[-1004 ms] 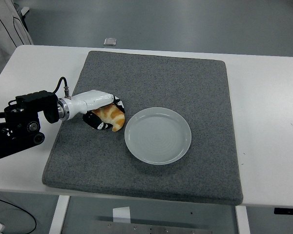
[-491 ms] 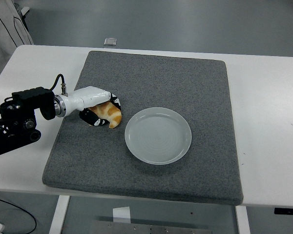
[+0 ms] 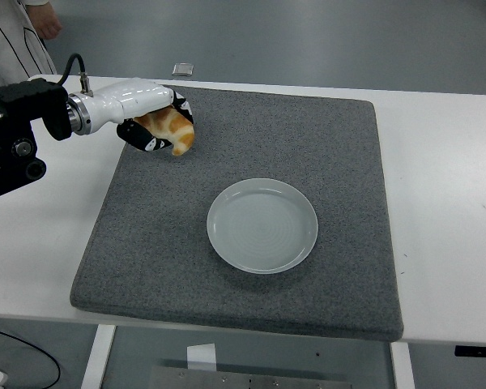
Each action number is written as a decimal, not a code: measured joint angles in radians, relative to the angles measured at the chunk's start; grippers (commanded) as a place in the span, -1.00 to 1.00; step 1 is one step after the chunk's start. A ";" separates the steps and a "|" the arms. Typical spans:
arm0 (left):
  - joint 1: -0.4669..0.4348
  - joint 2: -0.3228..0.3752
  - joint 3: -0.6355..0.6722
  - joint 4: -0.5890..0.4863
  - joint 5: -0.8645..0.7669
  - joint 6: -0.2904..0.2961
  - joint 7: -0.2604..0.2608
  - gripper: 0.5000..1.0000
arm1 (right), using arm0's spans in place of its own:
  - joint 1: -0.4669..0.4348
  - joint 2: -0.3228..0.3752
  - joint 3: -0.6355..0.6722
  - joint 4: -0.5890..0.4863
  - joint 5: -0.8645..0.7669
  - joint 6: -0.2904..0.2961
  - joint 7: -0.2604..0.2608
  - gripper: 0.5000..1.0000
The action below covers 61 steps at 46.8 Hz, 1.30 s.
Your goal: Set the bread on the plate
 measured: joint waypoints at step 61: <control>-0.334 -0.213 0.003 -0.001 -0.240 -0.220 0.002 -1.00 | 0.000 0.000 0.000 0.000 0.000 0.000 0.000 0.73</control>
